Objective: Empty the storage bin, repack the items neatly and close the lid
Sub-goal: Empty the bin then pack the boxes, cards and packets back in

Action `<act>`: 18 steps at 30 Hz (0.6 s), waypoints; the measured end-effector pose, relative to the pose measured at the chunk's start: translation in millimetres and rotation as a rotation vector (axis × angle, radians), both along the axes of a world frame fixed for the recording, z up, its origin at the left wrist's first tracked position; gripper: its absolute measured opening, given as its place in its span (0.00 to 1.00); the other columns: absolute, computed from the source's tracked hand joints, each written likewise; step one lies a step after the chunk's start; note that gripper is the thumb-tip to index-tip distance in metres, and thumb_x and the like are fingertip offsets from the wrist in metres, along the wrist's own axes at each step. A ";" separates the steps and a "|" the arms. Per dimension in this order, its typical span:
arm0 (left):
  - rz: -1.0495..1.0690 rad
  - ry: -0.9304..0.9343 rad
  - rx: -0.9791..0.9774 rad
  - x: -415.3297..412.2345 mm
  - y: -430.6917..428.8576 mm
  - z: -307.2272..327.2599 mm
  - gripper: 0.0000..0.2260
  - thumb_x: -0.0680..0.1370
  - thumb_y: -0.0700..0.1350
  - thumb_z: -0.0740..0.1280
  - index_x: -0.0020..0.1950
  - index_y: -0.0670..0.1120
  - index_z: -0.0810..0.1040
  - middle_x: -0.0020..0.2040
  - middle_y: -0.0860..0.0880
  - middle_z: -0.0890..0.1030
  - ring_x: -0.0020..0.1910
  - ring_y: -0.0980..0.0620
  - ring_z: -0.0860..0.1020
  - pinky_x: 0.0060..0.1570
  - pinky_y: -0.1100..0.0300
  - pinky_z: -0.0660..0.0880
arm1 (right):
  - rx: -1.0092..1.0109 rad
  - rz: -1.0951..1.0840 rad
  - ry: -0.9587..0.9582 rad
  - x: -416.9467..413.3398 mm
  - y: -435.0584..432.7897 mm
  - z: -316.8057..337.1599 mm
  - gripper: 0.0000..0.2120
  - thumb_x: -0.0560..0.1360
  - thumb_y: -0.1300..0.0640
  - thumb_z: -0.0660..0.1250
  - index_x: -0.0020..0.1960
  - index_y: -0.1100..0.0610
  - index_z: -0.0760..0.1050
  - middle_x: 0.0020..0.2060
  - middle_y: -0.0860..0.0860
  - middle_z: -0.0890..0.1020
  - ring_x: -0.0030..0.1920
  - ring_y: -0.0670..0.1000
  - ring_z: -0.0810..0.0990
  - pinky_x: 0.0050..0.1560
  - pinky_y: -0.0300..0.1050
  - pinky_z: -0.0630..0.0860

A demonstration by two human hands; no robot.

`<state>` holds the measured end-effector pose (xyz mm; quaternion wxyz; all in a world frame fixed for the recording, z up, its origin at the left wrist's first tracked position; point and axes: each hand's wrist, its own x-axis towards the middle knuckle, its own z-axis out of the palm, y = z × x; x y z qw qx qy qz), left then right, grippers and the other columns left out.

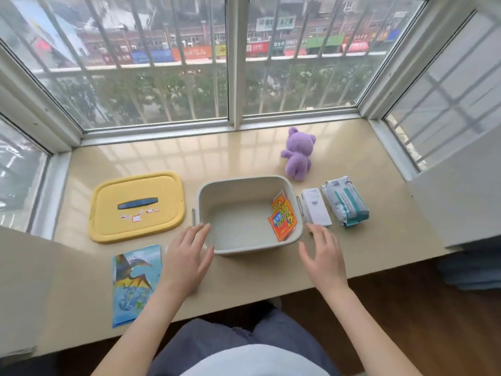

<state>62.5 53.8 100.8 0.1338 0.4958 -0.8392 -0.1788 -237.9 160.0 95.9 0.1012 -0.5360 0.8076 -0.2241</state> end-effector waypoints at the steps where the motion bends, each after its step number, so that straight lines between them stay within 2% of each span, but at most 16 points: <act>1: 0.015 -0.001 0.012 -16.3 0.4 -2.0 0.23 0.79 0.53 0.56 0.68 0.41 0.74 0.64 0.44 0.77 0.62 0.42 0.75 0.61 0.47 0.72 | 0.009 0.021 -0.011 -15.6 -3.3 -1.2 0.22 0.75 0.55 0.69 0.67 0.59 0.72 0.60 0.54 0.77 0.60 0.54 0.74 0.61 0.49 0.72; 9: 0.129 -0.005 0.068 -121.8 -3.8 -6.2 0.23 0.80 0.52 0.56 0.69 0.41 0.73 0.65 0.44 0.77 0.64 0.42 0.74 0.62 0.47 0.72 | 0.083 0.142 -0.107 -97.6 -41.3 -17.9 0.23 0.76 0.55 0.69 0.69 0.60 0.71 0.64 0.55 0.75 0.65 0.55 0.71 0.66 0.52 0.70; 12: 0.154 0.002 0.081 -143.5 -10.2 -12.6 0.22 0.80 0.51 0.56 0.69 0.41 0.73 0.65 0.43 0.77 0.64 0.42 0.74 0.62 0.48 0.71 | 0.107 0.191 -0.142 -105.8 -58.5 -30.7 0.23 0.75 0.55 0.69 0.69 0.59 0.71 0.63 0.55 0.75 0.65 0.56 0.72 0.65 0.54 0.71; 18: 0.136 0.000 0.101 -166.6 -38.1 -52.0 0.22 0.80 0.50 0.57 0.69 0.40 0.73 0.64 0.43 0.77 0.63 0.42 0.74 0.62 0.48 0.72 | 0.155 0.194 -0.216 -102.7 -99.1 -72.9 0.26 0.74 0.54 0.71 0.70 0.57 0.71 0.68 0.56 0.71 0.69 0.56 0.68 0.67 0.52 0.69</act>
